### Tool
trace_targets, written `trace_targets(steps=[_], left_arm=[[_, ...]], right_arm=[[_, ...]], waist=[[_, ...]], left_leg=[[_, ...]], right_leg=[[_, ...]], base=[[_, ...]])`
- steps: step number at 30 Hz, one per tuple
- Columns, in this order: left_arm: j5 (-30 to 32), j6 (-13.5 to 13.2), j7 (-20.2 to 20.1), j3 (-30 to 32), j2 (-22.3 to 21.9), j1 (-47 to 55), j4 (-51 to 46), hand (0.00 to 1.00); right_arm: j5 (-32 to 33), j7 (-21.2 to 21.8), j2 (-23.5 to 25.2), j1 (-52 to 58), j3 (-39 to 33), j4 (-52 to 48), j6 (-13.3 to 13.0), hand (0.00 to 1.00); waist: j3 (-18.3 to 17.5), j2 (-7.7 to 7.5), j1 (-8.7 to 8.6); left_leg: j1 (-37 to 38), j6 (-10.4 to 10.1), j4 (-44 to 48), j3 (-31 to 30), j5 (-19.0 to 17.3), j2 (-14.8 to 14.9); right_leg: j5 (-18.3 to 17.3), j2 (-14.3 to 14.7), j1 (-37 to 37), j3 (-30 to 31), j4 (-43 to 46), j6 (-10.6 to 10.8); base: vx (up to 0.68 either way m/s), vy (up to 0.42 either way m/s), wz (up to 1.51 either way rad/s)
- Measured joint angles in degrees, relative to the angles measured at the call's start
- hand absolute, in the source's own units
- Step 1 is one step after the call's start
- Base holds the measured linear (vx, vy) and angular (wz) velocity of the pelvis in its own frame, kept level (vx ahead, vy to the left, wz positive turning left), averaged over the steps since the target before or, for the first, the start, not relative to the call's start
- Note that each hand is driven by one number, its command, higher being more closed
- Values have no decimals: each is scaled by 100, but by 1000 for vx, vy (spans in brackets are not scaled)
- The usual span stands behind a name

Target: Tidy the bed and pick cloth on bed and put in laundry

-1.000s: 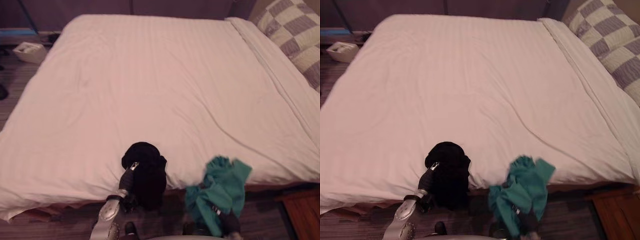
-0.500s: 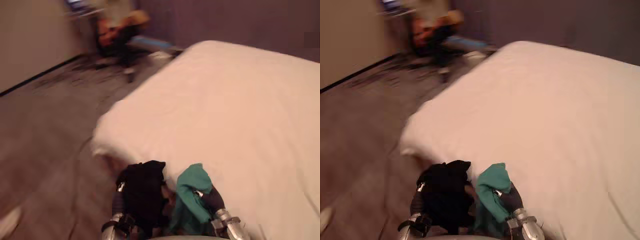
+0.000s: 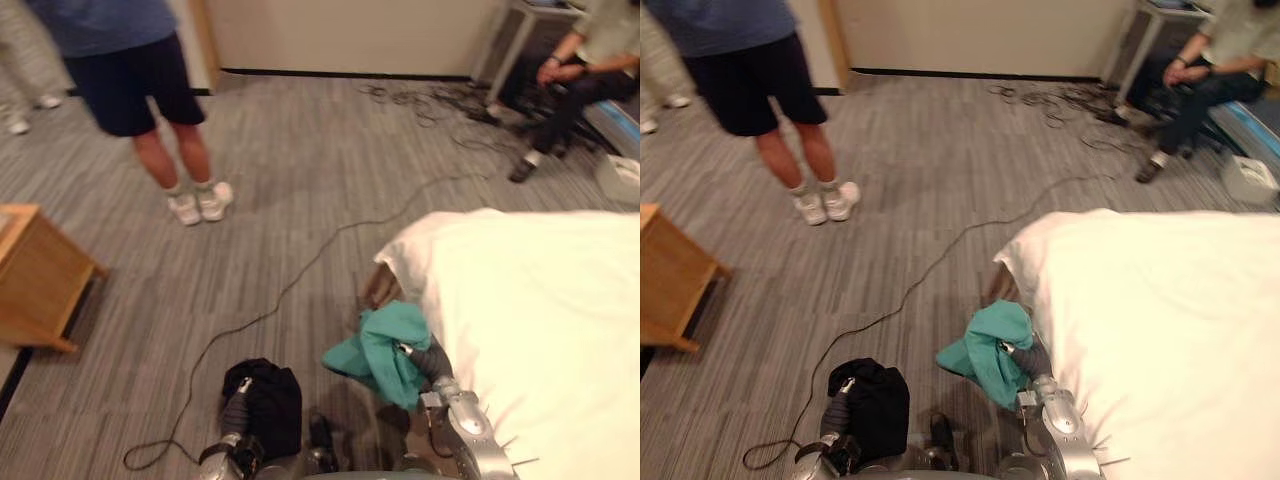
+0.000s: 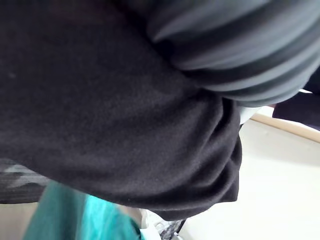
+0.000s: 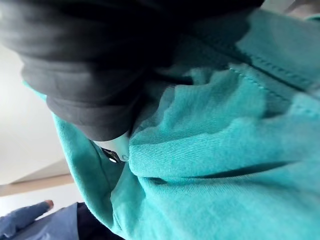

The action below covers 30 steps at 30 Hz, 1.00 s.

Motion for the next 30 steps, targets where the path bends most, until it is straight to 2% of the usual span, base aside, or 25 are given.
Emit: trace_targets(steps=[1,2,3,4,5,7,8,15,18,20,21,22,24,25,26,27,28,29,30], left_arm=[[100,38,-27,-50,28,-152,165,100],[130,61,-40,-145,20,-166,180,100],[148,51,-91,-237,19,-149,120,100],[148,55,-84,-358,-10,-49,72,100],[148,84,-79,-414,-14,-29,63,100],[138,243,-5,-428,-68,18,57,100],[135,256,62,-647,-136,13,307,100],[149,250,113,-590,-140,0,307,100],[338,216,379,-404,-166,-76,308,100],[496,129,633,-178,-169,-225,308,100],[537,83,710,-106,-169,-241,308,100],[560,-16,867,41,-171,-265,308,100],[667,-162,1117,202,-197,-309,309,100],[761,-332,1311,300,-263,-309,308,100],[770,-445,1402,412,-222,-361,307,100],[769,-494,1439,500,-261,-406,278,100],[765,-566,1445,545,-280,-413,262,100],[765,-587,1439,546,-280,-389,259,100],[766,-590,1401,527,-288,-366,243,100]], right_arm=[[20,-76,76,27,-5,66,-25,100],[46,-112,85,86,-20,99,-24,100],[47,-136,104,114,-42,111,-25,100],[46,-196,153,109,-51,114,-51,100],[45,-204,158,106,-49,120,-54,100],[57,-193,153,-30,-51,223,-53,100],[52,-209,237,-128,-75,684,-69,100],[59,-184,229,-114,-81,690,-69,100],[259,25,238,-18,-169,879,-25,100],[380,178,221,115,-334,1081,96,100],[411,199,208,146,-339,1106,152,100],[508,268,174,234,-350,1111,222,100],[612,481,88,328,-416,1102,292,100],[707,635,-16,360,-418,1080,387,100],[737,700,-87,403,-442,1042,398,100],[736,718,-137,423,-474,1043,411,100],[736,824,-129,410,-510,1041,408,100],[736,890,-150,382,-528,1033,407,100],[736,1051,-150,355,-690,904,405,100]], waist=[[135,-54,-44],[96,-107,-58],[118,-13,-25],[23,-38,-21],[-22,-33,-16],[-192,58,-25],[-562,266,-319],[-561,271,-310],[-577,243,-287],[-578,214,-150],[-577,207,-142],[-567,222,-147],[-511,312,-133],[-449,400,-61],[-337,421,-26],[-222,440,2],[-129,368,43],[-102,375,85],[9,419,92]], left_leg=[[87,-65,84,-158,-59,-143],[193,-65,67,-313,-60,-176],[349,-94,-93,-392,-39,-201],[489,-137,-289,-377,-11,-256],[513,-148,-346,-368,-4,-281],[516,-178,-517,-268,22,-316],[898,-714,-1318,-102,443,99],[864,-714,-1279,-148,442,104],[747,-803,-1201,-290,378,111],[595,-887,-1043,-307,291,159],[544,-921,-949,-307,229,182],[360,-1012,-579,-310,-2,274],[69,-1405,168,-295,-460,504],[-85,-1668,747,-217,-685,717],[-388,-1718,1759,-313,-691,916],[-773,-1756,2703,-459,-457,1092],[-1125,-1766,3287,-617,-358,1130],[-1187,-1667,3361,-679,-427,1110],[-1227,-1492,3020,-640,-536,1037]], right_leg=[[-3,-11,-19,427,-285,13],[66,97,-29,725,-711,-46],[188,252,-68,937,-1196,6],[437,266,-89,1112,-1610,-31],[529,287,-93,1115,-1733,-65],[917,411,-60,1257,-2322,-194],[2033,1053,383,1585,-3644,-491],[2034,1060,392,1576,-3710,-500],[2072,1056,396,1480,-3915,-493],[2140,1066,396,1408,-4047,-555],[2129,1073,396,1386,-4064,-562],[2080,1095,390,1316,-4044,-620],[1904,1198,357,1210,-3741,-683],[1629,1229,208,948,-3220,-782],[1309,1203,164,920,-2945,-862],[1235,1246,257,930,-2913,-926],[1195,1218,350,987,-2909,-980],[1172,1190,417,1004,-2909,-998],[1123,1114,571,1024,-2960,-1021]], base=[[181,-99,98],[168,-53,89],[120,-11,59],[123,5,26],[102,0,6],[92,-19,-15],[46,-11,-13],[-1,0,2],[-10,-17,16],[1,-35,9],[13,-58,5],[35,-87,3],[61,-124,-9],[77,-124,-18],[11,-131,-11],[-10,-85,-10],[-16,-81,-16],[158,-84,-23],[193,-67,-2]])
